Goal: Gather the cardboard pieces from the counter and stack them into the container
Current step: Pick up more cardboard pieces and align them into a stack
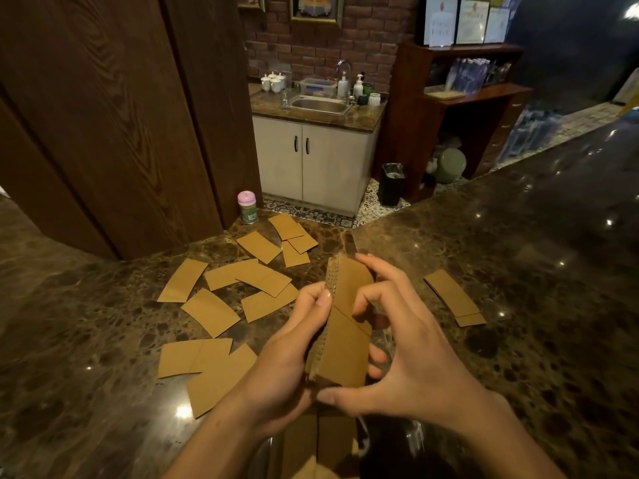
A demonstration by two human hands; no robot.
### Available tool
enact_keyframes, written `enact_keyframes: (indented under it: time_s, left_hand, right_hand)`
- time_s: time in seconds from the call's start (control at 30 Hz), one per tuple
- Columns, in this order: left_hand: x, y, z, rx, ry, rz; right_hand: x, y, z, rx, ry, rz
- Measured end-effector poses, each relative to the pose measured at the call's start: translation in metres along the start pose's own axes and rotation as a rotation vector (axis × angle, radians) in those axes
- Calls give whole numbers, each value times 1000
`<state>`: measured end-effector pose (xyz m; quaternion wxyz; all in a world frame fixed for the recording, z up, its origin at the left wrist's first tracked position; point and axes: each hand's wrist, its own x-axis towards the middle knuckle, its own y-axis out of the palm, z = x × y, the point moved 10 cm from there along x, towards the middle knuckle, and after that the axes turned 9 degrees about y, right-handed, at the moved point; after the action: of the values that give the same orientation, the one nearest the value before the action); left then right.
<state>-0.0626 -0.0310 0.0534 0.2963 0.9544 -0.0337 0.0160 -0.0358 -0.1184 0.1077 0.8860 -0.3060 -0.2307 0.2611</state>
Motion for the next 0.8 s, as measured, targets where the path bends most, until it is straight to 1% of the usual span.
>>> enact_keyframes:
  time_s: [0.2,0.27,0.33,0.37,0.47,0.53,0.6,0.8]
  left_hand:
    - [-10,3,4,34,-27,96]
    - [-5,0,3,7,-12,119]
    - [-1,-5,-2,44,35,126]
    - [1,-5,-5,68,66,146]
    - [2,1,-8,-37,31,159]
    - [2,1,-10,-66,33,165]
    - [5,0,-12,-68,35,153]
    - [4,2,-16,-21,52,150]
  right_hand:
    - [-5,-1,6,-44,-11,34]
    - [-7,3,5,-25,2,121]
    - [-9,9,4,-20,2,217]
    - [-8,9,3,-17,-2,229]
    - [-1,4,1,10,-11,177]
    - [3,4,2,26,-10,187]
    - [4,3,5,25,-17,200]
    - [5,2,7,2,-47,136]
